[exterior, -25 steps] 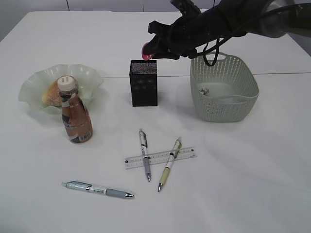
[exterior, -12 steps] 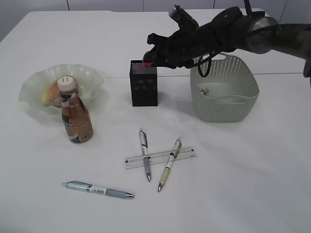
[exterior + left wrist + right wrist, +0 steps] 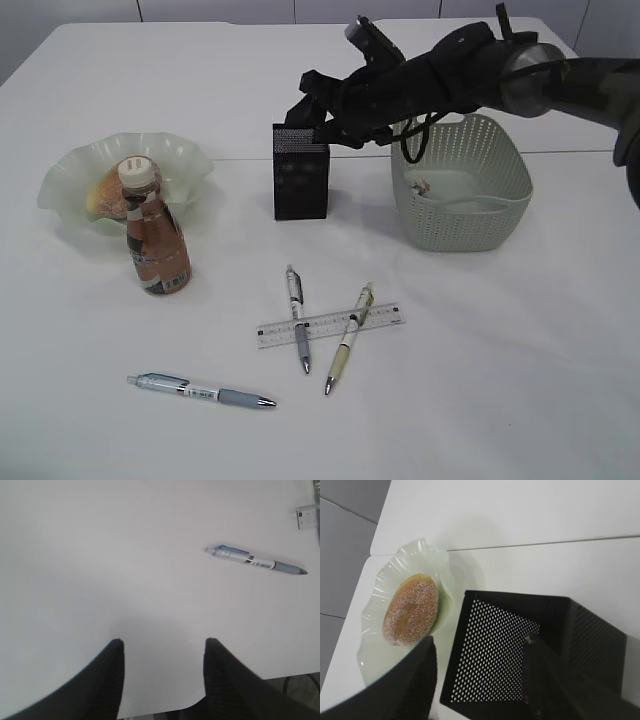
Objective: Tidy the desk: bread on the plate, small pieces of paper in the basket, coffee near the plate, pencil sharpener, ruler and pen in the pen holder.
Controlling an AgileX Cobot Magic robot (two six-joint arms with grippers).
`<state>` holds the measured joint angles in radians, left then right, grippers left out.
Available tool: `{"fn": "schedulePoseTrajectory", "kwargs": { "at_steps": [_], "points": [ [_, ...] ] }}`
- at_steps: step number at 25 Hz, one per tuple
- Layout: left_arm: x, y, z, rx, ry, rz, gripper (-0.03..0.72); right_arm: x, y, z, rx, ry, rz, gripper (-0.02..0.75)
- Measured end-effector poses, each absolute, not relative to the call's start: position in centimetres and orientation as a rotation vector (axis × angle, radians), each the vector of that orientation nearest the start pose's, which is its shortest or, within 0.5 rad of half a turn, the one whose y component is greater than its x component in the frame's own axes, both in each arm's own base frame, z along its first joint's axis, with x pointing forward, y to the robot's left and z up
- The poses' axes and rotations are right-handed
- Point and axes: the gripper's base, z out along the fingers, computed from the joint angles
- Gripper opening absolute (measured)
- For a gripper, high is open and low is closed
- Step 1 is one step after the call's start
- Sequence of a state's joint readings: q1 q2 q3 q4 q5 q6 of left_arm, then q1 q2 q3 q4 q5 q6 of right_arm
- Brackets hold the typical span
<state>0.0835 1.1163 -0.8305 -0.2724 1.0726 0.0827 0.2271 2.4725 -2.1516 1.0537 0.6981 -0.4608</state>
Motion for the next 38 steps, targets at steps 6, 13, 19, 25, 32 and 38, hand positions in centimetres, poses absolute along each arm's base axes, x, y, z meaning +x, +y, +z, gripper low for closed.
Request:
{"fn": "schedulePoseTrajectory", "kwargs": {
  "at_steps": [6,13,19,25,32,38],
  "points": [
    [18.9,-0.6,28.2,-0.135,2.801,-0.332,0.380,53.2,17.7,20.8,-0.132,2.218,1.053,0.419],
    [18.9,-0.6,28.2,-0.135,2.801,-0.333,0.380,52.4,17.2,23.3,-0.192,2.300,0.942,0.414],
    [18.9,-0.6,28.2,-0.135,2.801,-0.333,0.380,50.2,16.0,26.3,-0.207,2.475,0.769,0.397],
    [19.1,-0.6,28.2,-0.139,2.782,-0.331,0.380,47.8,16.3,30.4,-0.281,2.482,0.603,0.395],
    [19.4,-0.5,28.3,-0.144,2.750,-0.322,0.380,43.5,15.8,32.2,-0.346,2.567,0.484,0.394],
    [19.6,-0.5,28.4,-0.147,2.730,-0.316,0.380,39.3,16.2,30.8,-0.505,2.739,0.341,0.394]
  ]
}}
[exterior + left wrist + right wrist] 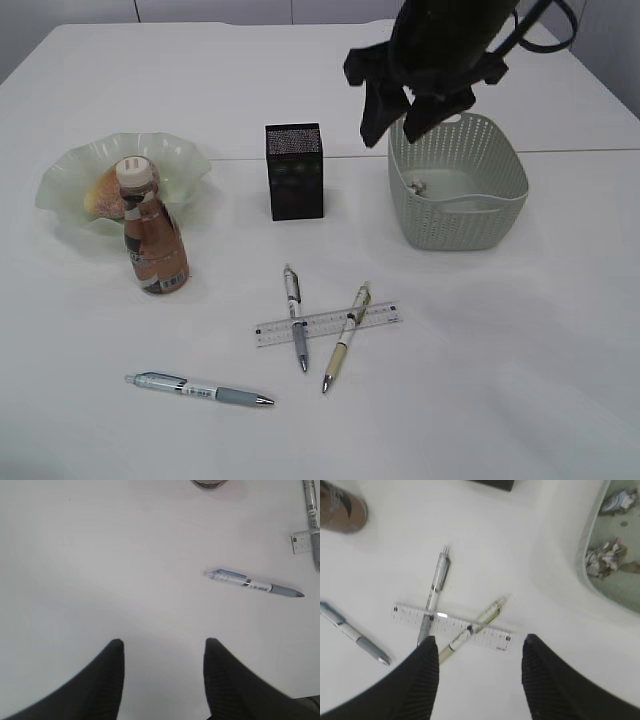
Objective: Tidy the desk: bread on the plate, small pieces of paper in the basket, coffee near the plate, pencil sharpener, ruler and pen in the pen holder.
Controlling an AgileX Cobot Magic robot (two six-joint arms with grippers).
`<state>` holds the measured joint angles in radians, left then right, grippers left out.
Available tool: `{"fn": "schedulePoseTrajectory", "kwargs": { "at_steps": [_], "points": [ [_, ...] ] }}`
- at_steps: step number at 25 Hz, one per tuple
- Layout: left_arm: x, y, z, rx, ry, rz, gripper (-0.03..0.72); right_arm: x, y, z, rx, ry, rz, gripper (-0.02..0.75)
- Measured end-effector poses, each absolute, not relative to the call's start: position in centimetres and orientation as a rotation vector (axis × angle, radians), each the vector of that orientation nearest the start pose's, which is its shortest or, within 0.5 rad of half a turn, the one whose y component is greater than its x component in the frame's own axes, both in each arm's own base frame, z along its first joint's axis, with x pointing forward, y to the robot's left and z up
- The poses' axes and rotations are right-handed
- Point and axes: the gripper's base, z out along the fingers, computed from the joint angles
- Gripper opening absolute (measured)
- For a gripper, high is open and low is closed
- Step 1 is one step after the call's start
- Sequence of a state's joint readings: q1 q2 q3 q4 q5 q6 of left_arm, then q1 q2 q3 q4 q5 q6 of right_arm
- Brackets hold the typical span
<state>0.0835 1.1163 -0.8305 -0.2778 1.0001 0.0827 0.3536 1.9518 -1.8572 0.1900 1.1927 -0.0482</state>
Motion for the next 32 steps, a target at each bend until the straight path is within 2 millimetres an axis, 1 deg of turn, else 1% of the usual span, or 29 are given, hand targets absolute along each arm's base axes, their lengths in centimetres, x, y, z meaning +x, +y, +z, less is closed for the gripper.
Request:
{"fn": "schedulePoseTrajectory", "kwargs": {
  "at_steps": [3,6,8,10,12,16,18,21,25,27,29,32],
  "points": [
    [19.6,-0.5,28.4,-0.147,2.729,-0.316,0.380,37.6,17.5,29.7,-0.640,2.771,0.299,0.394],
    [19.6,-0.5,28.4,-0.147,2.729,-0.316,0.380,35.8,19.5,28.7,-0.884,2.757,0.231,0.394],
    [19.6,-0.5,28.4,-0.147,2.729,-0.316,0.379,34.6,20.9,27.7,-1.051,2.735,0.216,0.394],
    [19.6,-0.5,28.4,-0.147,2.729,-0.316,0.380,33.6,22.1,27.2,-1.213,2.686,0.208,0.394],
    [19.6,-0.5,28.4,-0.147,2.727,-0.315,0.380,33.3,22.8,26.8,-1.376,2.605,0.204,0.394],
    [19.6,-0.5,28.4,-0.148,2.723,-0.314,0.380,33.8,23.6,25.9,-1.633,2.400,0.176,0.394],
    [19.6,-0.5,28.4,-0.148,2.721,-0.314,0.379,34.1,23.7,25.5,-1.681,2.357,0.153,0.394],
    [19.7,-0.4,28.4,-0.149,2.719,-0.313,0.379,34.4,23.7,24.6,-1.720,2.349,0.133,0.394],
    [19.8,-0.4,28.5,-0.151,2.703,-0.309,0.379,34.8,24.3,23.0,-1.729,2.351,0.171,0.393],
    [19.8,-0.4,28.5,-0.151,2.703,-0.309,0.379,35.1,24.8,22.3,-1.798,2.267,0.194,0.393],
    [19.8,-0.4,28.5,-0.151,2.703,-0.308,0.379,35.4,25.2,22.0,-1.855,2.172,0.206,0.393],
    [19.8,-0.4,28.5,-0.151,2.699,-0.307,0.379,35.8,25.6,21.4,-1.889,2.102,0.203,0.393]
  ]
}}
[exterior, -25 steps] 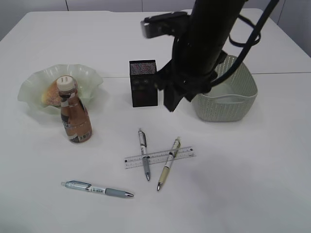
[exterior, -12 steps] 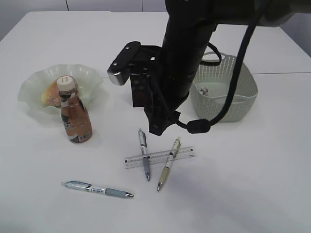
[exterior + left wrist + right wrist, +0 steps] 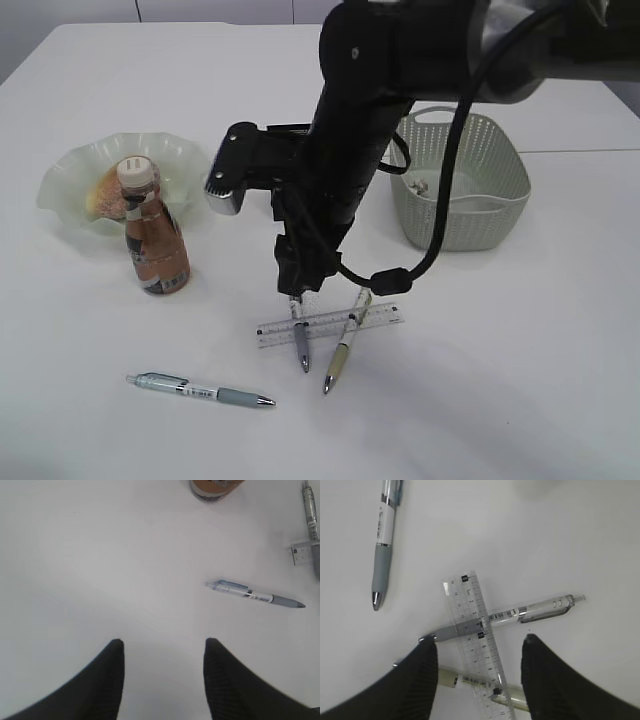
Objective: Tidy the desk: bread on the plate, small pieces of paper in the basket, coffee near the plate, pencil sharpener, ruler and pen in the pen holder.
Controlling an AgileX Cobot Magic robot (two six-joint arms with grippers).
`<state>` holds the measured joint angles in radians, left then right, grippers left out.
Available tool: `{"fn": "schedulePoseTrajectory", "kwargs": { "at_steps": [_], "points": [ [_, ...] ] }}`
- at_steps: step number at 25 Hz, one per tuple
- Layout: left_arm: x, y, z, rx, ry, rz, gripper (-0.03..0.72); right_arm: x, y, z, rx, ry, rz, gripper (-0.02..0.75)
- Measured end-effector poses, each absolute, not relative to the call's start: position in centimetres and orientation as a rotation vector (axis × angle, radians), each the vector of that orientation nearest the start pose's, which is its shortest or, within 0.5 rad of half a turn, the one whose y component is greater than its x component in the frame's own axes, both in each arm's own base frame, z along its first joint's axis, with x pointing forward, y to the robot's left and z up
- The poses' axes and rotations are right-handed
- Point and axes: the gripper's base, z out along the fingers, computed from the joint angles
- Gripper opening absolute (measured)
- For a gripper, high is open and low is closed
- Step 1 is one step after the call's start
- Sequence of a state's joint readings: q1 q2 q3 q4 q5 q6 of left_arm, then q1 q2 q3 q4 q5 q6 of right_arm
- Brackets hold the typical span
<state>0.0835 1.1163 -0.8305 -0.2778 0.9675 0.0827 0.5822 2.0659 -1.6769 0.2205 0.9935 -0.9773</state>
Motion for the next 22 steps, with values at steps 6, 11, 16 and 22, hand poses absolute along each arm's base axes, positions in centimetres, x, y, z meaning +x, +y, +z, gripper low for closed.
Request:
{"fn": "schedulePoseTrajectory", "kwargs": {
  "at_steps": [6,11,16,22],
  "points": [
    [20.0,-0.4,28.6,-0.154,2.682,-0.303,0.379,36.1,26.2,19.2,-2.061,1.940,0.239,0.393],
    [20.0,-0.4,28.6,-0.155,2.675,-0.301,0.379,36.2,26.6,17.7,-2.103,1.906,0.279,0.393],
    [20.1,-0.3,28.6,-0.156,2.663,-0.298,0.379,37.3,27.5,16.7,-2.094,1.898,0.290,0.400],
    [20.2,-0.3,28.7,-0.158,2.653,-0.295,0.379,38.5,28.5,15.6,-2.140,1.906,0.338,0.453]
  ]
}}
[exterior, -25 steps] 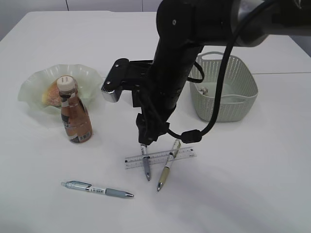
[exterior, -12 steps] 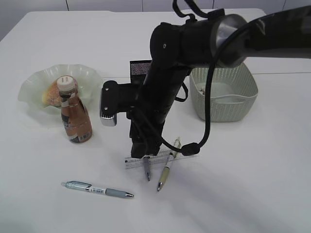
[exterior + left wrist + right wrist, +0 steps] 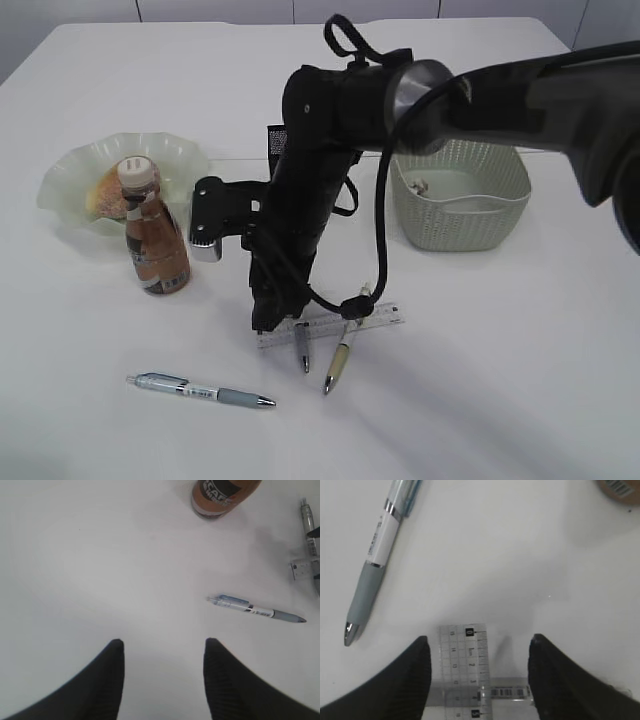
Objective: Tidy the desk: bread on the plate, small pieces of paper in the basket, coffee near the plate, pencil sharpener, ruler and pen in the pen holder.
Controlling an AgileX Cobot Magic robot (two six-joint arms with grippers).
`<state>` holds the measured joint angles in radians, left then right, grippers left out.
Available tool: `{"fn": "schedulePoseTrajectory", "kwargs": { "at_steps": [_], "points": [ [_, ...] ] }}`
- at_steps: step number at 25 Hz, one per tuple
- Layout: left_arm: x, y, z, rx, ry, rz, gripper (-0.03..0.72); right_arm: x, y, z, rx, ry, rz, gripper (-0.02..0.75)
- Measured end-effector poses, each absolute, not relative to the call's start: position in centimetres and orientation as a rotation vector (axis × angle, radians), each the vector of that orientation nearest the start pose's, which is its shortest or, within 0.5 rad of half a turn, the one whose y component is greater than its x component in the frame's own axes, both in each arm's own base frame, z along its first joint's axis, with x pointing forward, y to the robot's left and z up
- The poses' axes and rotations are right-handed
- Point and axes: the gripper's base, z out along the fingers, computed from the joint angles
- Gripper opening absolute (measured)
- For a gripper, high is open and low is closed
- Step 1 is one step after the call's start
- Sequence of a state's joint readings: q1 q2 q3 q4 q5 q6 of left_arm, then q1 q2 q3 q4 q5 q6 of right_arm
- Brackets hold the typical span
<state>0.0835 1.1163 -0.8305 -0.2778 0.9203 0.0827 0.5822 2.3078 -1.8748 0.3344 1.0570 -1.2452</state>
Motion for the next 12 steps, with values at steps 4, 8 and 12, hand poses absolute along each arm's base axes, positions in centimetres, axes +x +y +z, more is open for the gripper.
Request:
{"fn": "schedulePoseTrajectory", "kwargs": {
  "at_steps": [4,8,12],
  "points": [
    [20.2,-0.3,28.7,-0.158,2.653,-0.295,0.379,38.3,28.4,14.6,-2.197,1.940,0.386,0.459],
    [20.2,-0.3,28.7,-0.158,2.652,-0.295,0.379,38.2,28.3,14.4,-2.224,1.950,0.390,0.459],
    [20.3,-0.3,28.7,-0.159,2.643,-0.292,0.379,38.2,28.2,14.2,-2.237,1.950,0.376,0.459]
  ]
}}
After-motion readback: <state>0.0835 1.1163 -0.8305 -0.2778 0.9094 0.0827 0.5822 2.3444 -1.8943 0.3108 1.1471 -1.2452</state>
